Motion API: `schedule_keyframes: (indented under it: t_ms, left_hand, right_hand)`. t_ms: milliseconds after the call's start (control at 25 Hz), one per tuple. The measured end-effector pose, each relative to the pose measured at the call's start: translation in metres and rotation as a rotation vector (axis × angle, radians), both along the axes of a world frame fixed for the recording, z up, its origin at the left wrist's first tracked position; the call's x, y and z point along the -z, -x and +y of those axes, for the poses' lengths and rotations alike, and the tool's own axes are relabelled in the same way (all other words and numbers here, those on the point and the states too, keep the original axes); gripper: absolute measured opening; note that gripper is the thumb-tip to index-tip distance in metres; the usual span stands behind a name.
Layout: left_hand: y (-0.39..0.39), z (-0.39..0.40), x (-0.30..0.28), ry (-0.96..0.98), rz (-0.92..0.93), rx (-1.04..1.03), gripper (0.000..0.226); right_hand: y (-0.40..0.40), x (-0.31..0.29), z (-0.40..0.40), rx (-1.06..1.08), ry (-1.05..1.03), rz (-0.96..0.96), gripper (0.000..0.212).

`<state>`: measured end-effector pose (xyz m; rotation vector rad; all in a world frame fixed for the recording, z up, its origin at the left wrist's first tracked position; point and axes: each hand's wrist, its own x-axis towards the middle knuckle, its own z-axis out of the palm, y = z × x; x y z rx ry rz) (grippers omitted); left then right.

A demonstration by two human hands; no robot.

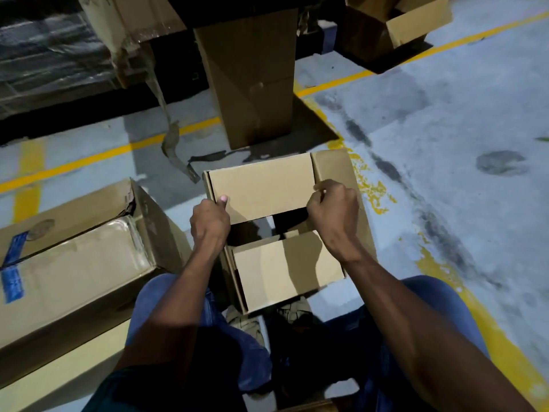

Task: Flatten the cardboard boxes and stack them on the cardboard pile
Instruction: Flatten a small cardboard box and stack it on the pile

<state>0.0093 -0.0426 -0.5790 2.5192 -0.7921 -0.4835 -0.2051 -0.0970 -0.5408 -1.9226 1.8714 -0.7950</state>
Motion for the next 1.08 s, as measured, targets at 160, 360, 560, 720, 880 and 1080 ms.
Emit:
schedule_keyframes:
  t_ms: [160, 360, 560, 720, 880, 1080]
  left_hand:
    - [0.004, -0.006, -0.004, 0.045, 0.034, 0.029, 0.054]
    - [0.018, -0.004, -0.011, 0.128, 0.064, 0.172, 0.051]
    - [0.022, -0.003, -0.010, 0.339, 0.062, 0.240, 0.049]
    - [0.027, -0.002, -0.016, 0.484, 0.048, 0.277, 0.046]
    - [0.024, 0.003, -0.016, 0.525, 0.142, 0.351, 0.072]
    - [0.033, 0.005, -0.021, 0.340, 0.129, 0.418, 0.090]
  right_hand:
    - [-0.015, 0.012, 0.003, 0.119, -0.764, -0.785, 0.016]
    - [-0.018, 0.014, -0.010, 0.222, -0.888, -1.207, 0.025]
    - [-0.018, 0.007, -0.017, 0.145, -0.604, -1.186, 0.032]
    - [-0.022, 0.007, -0.020, 0.078, -0.492, -1.257, 0.026]
    - [-0.014, 0.006, -0.027, 0.027, -0.421, -1.239, 0.026]
    - [-0.003, -0.007, -0.029, 0.021, -0.397, -1.181, 0.042]
